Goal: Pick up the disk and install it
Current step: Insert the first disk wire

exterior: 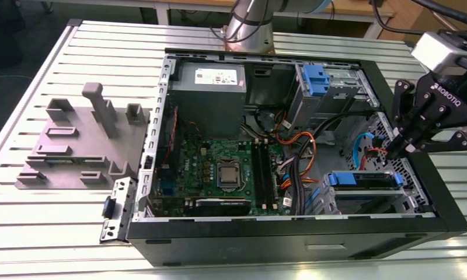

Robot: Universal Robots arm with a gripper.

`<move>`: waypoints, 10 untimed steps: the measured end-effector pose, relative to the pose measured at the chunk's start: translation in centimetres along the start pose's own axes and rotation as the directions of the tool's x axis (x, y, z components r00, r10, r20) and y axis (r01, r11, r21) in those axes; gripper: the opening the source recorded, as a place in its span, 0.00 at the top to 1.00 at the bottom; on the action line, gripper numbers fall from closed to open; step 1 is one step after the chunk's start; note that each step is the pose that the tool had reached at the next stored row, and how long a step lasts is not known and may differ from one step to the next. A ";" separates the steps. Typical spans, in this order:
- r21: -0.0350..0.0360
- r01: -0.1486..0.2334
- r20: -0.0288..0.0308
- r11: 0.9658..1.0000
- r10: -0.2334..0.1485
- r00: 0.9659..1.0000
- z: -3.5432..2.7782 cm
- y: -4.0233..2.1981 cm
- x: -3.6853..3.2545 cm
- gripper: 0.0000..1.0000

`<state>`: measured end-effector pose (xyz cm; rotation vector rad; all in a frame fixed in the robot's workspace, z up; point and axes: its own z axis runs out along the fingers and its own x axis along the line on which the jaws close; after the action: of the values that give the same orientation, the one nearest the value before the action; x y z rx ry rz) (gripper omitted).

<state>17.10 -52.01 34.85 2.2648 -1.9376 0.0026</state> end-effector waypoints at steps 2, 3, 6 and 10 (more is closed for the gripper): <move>0.000 0.001 0.000 1.000 -0.001 1.000 0.08 0.32 0.27 0.83; 0.001 0.001 0.000 1.000 -0.001 1.000 0.12 0.47 0.42 0.83; 0.002 0.001 0.000 1.000 -0.001 1.000 0.24 0.82 0.88 0.83; 0.012 0.001 0.003 1.000 -0.001 1.000 0.41 1.40 1.10 0.83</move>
<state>15.86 -53.35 34.73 2.2748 -1.9437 0.0106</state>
